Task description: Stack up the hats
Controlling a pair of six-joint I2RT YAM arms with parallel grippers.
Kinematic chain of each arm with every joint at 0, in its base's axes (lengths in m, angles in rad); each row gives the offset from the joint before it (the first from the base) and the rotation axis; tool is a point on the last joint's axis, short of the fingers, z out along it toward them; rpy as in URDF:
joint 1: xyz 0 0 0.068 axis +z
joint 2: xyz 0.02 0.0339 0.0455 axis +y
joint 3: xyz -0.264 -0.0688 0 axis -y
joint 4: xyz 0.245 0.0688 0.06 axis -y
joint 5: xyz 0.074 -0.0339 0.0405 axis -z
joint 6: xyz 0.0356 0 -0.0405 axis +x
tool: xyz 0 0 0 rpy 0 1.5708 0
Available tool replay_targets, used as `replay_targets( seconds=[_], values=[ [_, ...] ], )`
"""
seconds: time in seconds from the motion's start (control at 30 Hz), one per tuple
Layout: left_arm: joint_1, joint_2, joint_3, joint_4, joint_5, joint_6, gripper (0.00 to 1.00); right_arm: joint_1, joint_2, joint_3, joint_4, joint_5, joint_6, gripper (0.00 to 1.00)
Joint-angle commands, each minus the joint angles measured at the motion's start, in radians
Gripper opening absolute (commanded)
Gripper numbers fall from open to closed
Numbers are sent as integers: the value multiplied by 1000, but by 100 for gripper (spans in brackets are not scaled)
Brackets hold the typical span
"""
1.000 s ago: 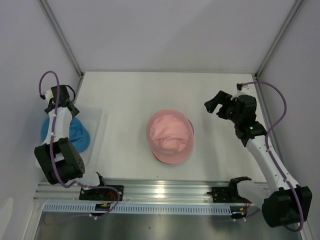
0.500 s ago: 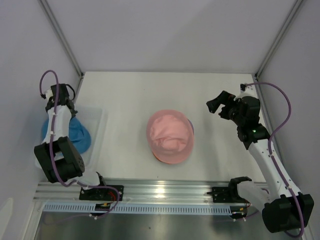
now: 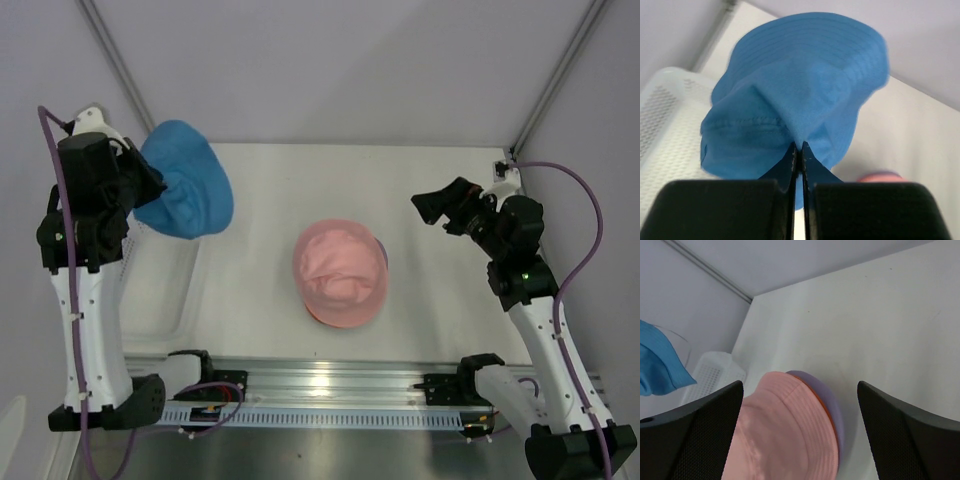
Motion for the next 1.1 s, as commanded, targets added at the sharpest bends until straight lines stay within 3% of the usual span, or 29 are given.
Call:
replay_targets(
  seconds=[0.0, 0.13, 0.3, 0.5, 0.67, 1.07],
  values=[
    [-133, 14, 96, -136, 113, 4, 1, -2, -22, 44, 48, -78, 47, 100],
    [-210, 30, 172, -170, 273, 13, 1, -4, -33, 40, 109, -133, 84, 100],
    [-374, 28, 91, -83, 449, 12, 1, 1, -31, 35, 113, -213, 76, 98],
    [-586, 100, 57, -40, 419, -14, 1, 20, -34, 20, 67, -271, 52, 98],
    [-684, 169, 102, -35, 417, -16, 1, 79, -2, 1, 88, -280, 79, 98],
    [-776, 214, 83, -12, 440, -16, 1, 229, 10, -16, 174, -233, 165, 97]
  ],
)
